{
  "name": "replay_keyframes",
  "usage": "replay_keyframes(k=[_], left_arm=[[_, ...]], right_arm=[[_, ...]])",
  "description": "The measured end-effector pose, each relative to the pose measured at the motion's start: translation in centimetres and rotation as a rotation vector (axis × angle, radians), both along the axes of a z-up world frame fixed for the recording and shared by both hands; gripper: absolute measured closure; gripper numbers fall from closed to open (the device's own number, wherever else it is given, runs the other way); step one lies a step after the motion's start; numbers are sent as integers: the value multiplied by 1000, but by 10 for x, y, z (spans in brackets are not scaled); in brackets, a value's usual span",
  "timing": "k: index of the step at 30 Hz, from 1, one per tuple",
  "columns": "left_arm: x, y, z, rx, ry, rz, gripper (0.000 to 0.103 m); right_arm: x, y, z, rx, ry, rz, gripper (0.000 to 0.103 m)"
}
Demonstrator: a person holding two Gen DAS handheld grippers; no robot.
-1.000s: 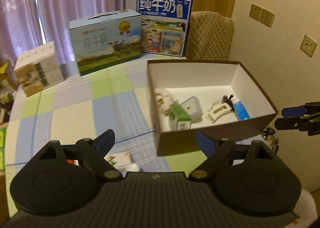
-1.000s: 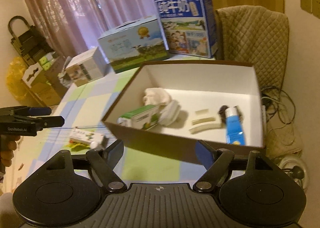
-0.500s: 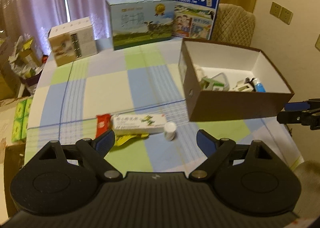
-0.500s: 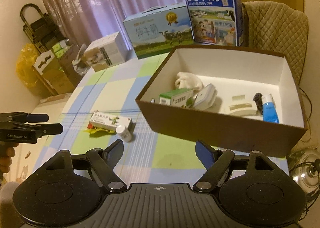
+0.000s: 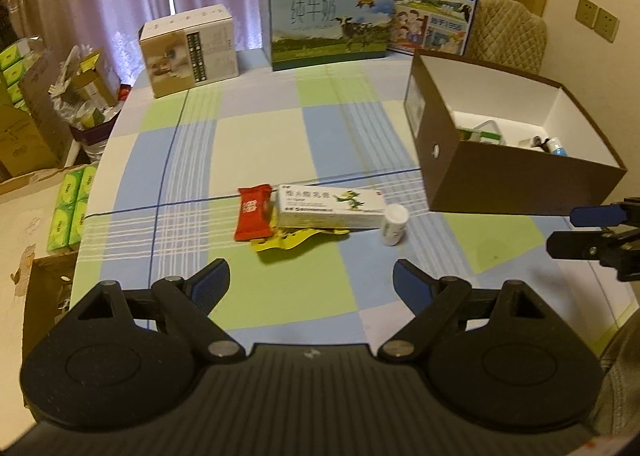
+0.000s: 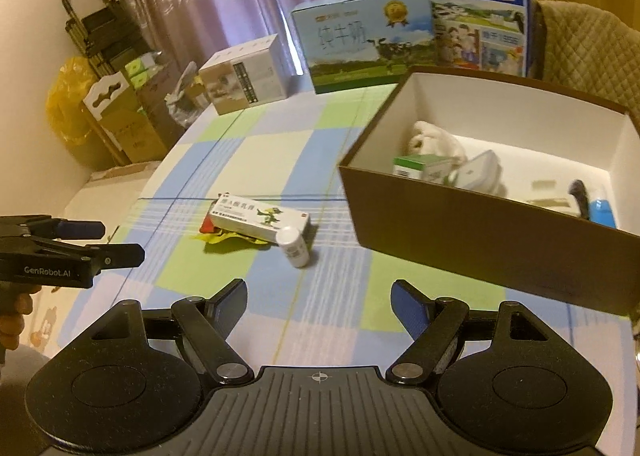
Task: Organize objects
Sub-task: 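Withdraw both grippers from the box back over the table, then reach the right gripper to the small white pill bottle and grasp it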
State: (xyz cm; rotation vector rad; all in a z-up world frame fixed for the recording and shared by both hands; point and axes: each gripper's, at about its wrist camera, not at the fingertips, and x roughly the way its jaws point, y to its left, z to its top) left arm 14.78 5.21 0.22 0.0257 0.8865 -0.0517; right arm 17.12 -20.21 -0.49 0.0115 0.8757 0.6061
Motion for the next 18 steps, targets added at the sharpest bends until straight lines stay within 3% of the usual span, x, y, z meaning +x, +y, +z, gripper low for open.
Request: replay_keyframes(k=[8, 10, 18], left_arm=[[17, 12, -19, -5, 3, 39, 17], [25, 14, -25, -2, -1, 45, 17], [55, 22, -57, 10, 18, 51, 17]], right_arm=[[15, 44, -22, -28, -48, 18, 29], [18, 53, -30, -38, -60, 29, 38], [39, 77, -60, -78, -75, 71, 50]])
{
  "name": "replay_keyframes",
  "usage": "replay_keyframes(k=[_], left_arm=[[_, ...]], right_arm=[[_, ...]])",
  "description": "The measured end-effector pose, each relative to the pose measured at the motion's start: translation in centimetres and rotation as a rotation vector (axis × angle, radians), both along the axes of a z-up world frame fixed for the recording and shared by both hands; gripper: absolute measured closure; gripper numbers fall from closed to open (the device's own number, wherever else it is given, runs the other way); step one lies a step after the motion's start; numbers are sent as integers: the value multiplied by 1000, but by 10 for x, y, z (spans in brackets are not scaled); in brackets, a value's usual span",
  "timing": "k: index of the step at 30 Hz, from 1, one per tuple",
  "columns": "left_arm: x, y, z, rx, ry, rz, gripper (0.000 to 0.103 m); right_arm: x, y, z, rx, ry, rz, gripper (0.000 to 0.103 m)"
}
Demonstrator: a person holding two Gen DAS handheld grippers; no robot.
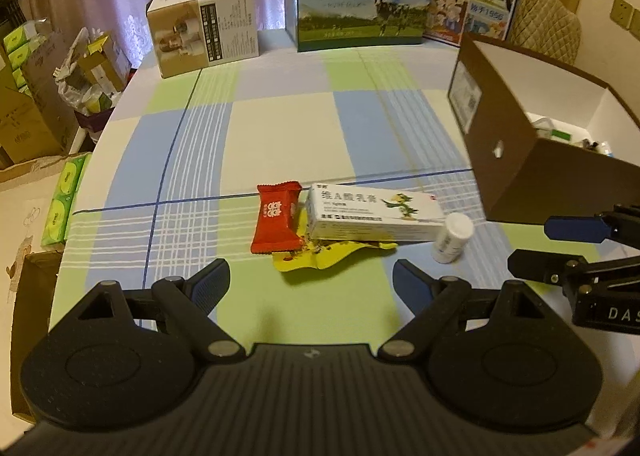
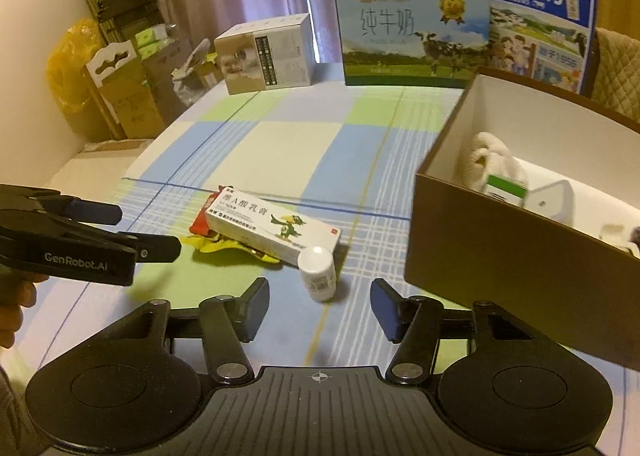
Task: Organize objects
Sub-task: 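Reach the right gripper to the small white pill bottle and grasp it, then grasp the white ointment box with the left gripper while the right gripper holds the bottle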
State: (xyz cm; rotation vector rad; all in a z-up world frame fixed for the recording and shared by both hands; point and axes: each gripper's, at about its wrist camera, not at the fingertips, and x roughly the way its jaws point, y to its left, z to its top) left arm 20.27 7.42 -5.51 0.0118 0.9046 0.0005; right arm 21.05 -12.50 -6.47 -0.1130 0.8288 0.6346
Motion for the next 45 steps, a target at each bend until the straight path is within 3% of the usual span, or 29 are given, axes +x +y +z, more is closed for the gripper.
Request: replay_keyframes(k=[18, 20, 22, 24, 29, 35, 45], left_arm=[[18, 22, -29, -38, 9, 39, 17], [19, 21, -30, -33, 6, 34, 17], [19, 21, -32, -34, 2, 27, 17], [20, 19, -33, -33, -1, 20, 17], [26, 15, -35, -33, -9, -21, 17], [42, 9, -34, -66, -68, -143, 16], [74, 5, -49, -99, -95, -240, 12]], right_arm=[[30, 31, -47, -20, 1, 10, 57], [31, 33, -48, -11, -3, 17, 60], [32, 34, -50, -16, -15, 23, 76], [32, 34, -51, -19, -23, 28, 78], [33, 26, -46, -64, -21, -22, 79], [31, -6, -30, -115, -8, -124, 79], [35, -62, -3, -59, 27, -279, 79]])
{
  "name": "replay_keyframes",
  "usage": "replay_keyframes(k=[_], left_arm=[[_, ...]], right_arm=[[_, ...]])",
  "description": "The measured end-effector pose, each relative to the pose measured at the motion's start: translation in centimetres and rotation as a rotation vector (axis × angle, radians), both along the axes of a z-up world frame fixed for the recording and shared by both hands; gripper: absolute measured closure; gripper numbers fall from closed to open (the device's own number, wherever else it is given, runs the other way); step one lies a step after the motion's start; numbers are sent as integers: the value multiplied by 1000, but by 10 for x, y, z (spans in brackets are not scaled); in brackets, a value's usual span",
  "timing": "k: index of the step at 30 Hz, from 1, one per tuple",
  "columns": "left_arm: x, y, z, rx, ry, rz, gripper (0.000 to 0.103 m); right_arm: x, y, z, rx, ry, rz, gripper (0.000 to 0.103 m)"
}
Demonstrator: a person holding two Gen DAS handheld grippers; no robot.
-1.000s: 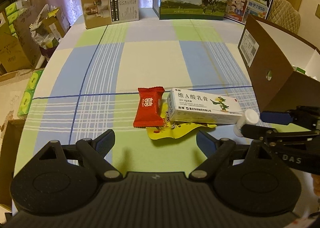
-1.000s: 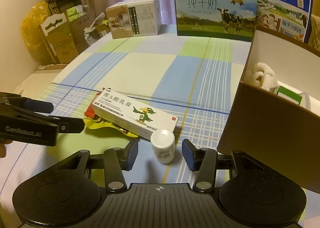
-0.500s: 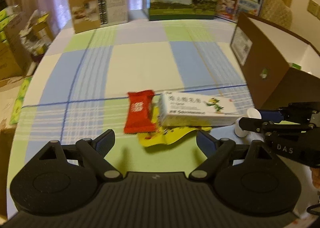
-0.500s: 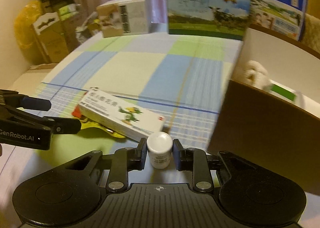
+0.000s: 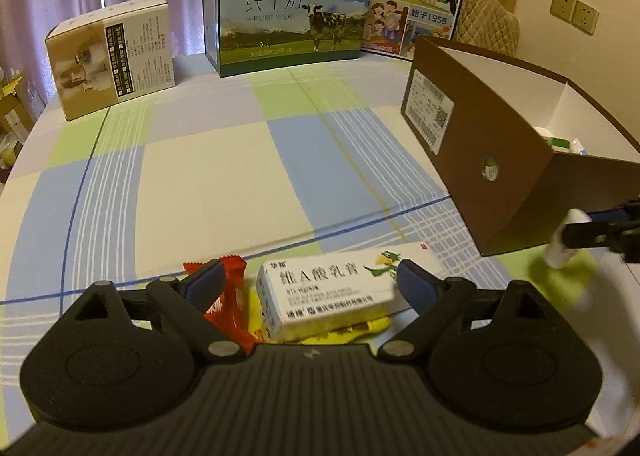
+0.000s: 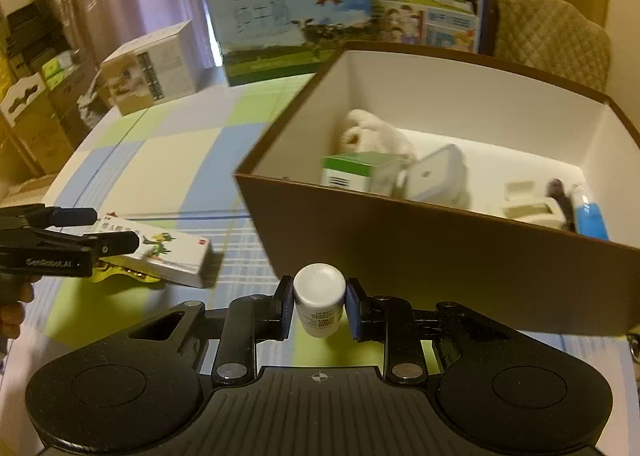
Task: Organize objects
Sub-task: 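Grasp the white ointment box with the left gripper while the right gripper holds the bottle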
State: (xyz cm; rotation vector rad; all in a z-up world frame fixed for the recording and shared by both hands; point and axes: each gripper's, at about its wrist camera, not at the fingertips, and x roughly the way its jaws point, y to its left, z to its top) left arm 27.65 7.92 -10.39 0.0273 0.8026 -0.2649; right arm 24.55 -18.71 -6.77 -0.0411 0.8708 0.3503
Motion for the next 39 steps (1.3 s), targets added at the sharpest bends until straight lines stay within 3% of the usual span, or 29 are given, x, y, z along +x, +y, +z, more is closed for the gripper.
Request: replay_keyframes(k=[7, 19, 24, 32, 36, 39], left_arm=[[1, 0, -2, -100, 27, -39, 13], [-48, -56, -4, -40, 98, -259, 18], [-42, -67, 0, 39, 54, -217, 19], [-26, -87, -15, 81, 99, -189, 59], [-35, -94, -18, 136, 85, -179, 64], [-41, -97, -20, 164, 151, -109, 68]], right_arm=[[-4, -30, -1, -15, 37, -77, 79], [0, -48, -3, 6, 72, -131, 79], [3, -50, -6, 21, 88, -138, 79], [5, -49, -11, 23, 102, -139, 79], [5, -46, -13, 34, 110, -125, 79], [4, -43, -14, 57, 119, -106, 79]])
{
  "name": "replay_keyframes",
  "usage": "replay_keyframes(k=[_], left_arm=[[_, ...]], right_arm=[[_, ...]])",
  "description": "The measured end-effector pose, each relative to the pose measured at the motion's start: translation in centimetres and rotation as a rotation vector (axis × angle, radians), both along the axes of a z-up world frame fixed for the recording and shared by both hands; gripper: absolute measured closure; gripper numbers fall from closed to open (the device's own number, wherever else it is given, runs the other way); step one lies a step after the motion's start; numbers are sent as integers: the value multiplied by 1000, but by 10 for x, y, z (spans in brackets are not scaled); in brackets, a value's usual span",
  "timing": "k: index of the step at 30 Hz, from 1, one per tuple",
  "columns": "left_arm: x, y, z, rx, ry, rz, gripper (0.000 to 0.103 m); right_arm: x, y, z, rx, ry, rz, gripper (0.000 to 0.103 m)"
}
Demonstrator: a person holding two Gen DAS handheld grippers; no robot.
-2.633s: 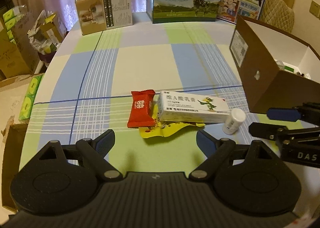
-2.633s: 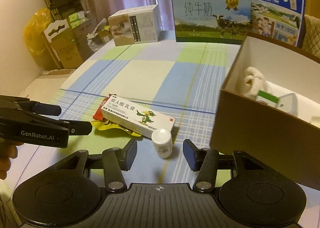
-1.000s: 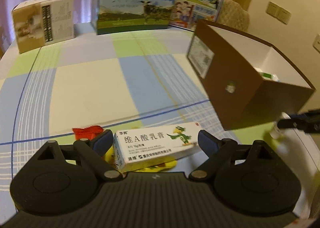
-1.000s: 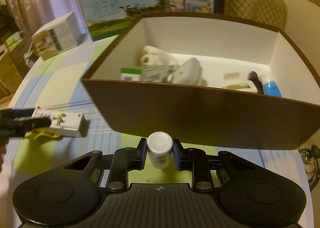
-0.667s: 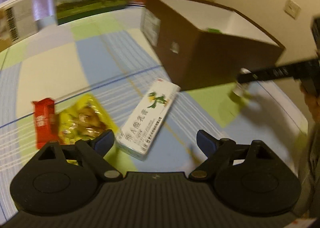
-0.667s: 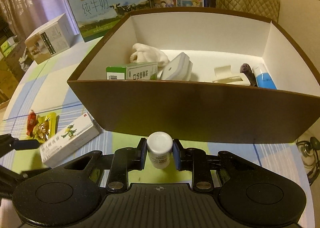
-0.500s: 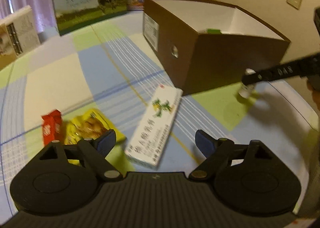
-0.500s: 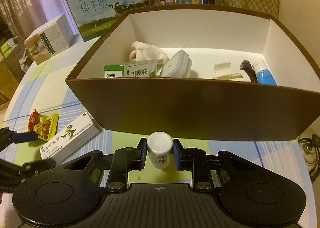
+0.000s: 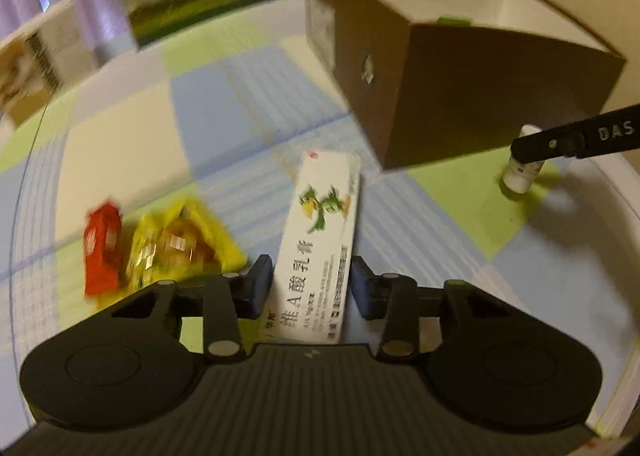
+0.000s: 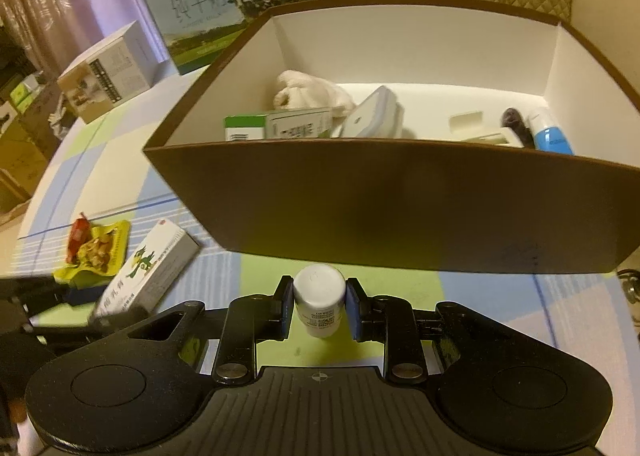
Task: Organize objects
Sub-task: 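Grasp the white ointment box with the left gripper while the right gripper holds the bottle, then carry the ointment box and pill bottle in both grippers over the brown box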
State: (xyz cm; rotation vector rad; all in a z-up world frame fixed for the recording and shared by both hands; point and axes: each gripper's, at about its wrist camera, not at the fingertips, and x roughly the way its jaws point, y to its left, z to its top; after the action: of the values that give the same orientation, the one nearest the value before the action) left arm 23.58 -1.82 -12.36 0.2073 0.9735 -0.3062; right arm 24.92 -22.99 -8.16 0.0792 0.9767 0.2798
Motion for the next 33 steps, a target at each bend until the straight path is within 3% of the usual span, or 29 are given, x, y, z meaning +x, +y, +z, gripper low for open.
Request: replay_keyframes(k=[4, 9, 12, 16, 23, 33], left_arm=[[-10, -10, 1, -9, 76, 120, 69], [-7, -19, 3, -32, 93, 124, 68], [1, -17, 3, -78, 109, 153, 58], [12, -22, 1, -80, 97, 173, 57], [15, -30, -1, -39, 57, 161, 69], [10, -24, 2, -45, 56, 167, 70]], right_arm=[[-3, 6, 0, 5, -8, 29, 79], [-3, 9, -1, 5, -6, 43, 79], [-2, 10, -2, 3, -3, 43, 79], [-2, 13, -3, -1, -4, 50, 79], [-1, 15, -6, -6, 0, 54, 79], [-1, 15, 0, 23, -21, 68, 79]])
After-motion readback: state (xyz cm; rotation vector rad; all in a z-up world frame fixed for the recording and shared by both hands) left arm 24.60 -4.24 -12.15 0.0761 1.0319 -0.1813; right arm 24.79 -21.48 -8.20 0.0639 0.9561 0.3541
